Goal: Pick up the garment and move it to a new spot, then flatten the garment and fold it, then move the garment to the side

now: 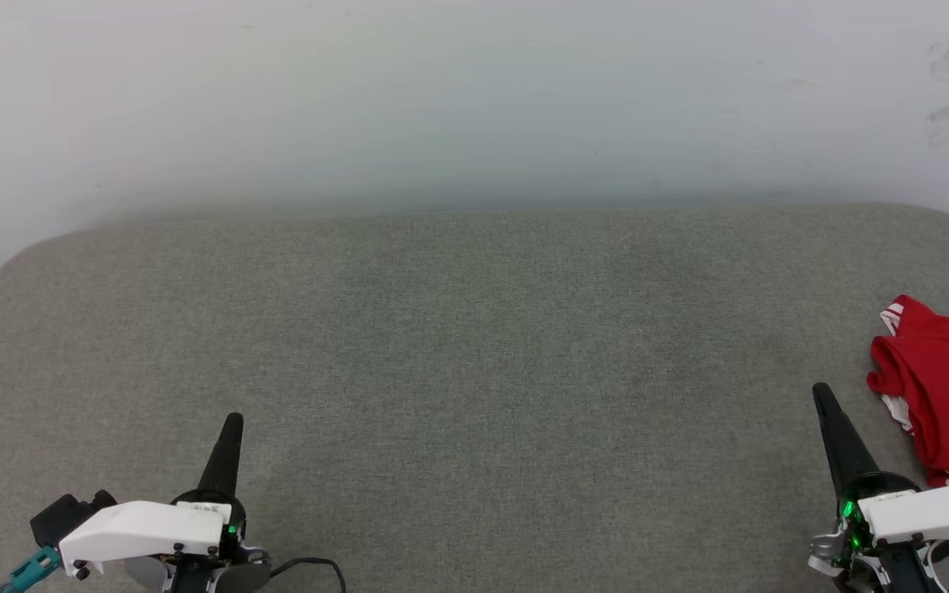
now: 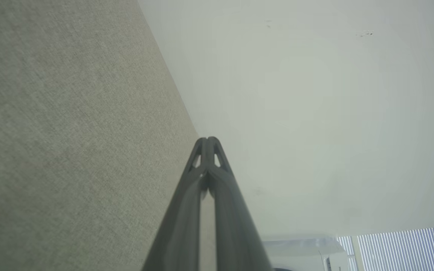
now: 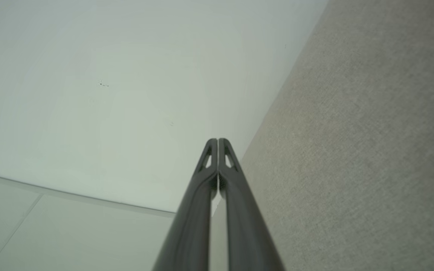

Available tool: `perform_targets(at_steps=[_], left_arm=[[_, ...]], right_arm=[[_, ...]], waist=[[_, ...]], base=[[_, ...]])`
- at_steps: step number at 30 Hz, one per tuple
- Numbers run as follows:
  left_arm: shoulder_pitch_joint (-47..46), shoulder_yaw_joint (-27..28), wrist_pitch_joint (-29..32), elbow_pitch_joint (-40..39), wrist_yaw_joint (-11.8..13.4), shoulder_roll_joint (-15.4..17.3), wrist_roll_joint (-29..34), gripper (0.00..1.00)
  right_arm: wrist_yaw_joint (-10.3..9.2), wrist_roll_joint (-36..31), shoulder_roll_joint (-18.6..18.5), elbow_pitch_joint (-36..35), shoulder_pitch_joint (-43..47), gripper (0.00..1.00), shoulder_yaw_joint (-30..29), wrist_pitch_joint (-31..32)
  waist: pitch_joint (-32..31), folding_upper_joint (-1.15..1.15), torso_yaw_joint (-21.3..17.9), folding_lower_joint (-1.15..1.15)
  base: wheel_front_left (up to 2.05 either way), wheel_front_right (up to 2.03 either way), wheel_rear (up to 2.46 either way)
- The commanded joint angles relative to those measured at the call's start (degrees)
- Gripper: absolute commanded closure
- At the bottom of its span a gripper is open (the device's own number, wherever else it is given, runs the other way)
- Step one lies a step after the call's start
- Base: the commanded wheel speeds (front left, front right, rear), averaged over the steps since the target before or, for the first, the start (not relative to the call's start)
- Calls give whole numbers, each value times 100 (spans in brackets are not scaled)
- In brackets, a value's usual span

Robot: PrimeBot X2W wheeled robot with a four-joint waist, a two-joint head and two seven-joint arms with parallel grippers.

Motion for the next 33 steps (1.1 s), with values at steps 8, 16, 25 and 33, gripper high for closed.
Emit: perform_targets(at_steps=[8,16,25,33], left_arm=[[-185,131,152,34,-128,-75,-501,100],[-209,191,238,63,-181,-116,-765,100],[-276,273,348,104,-261,-181,-1147,100],[-295,330,411,127,-301,-219,-1375,100]], right_arm=[[-1,621,-10,134,-212,100,-56,56],[-1,942,-1,221,-269,100,-79,97],[-2,1402,16,345,-361,100,-114,141],[-2,1679,25,426,-388,100,-139,162]], waist=[[29,0,17,-1],[47,0,27,-1],[76,0,44,-1],[94,0,55,-1]], base=[[0,0,0],[0,0,0],[0,0,0],[0,0,0]])
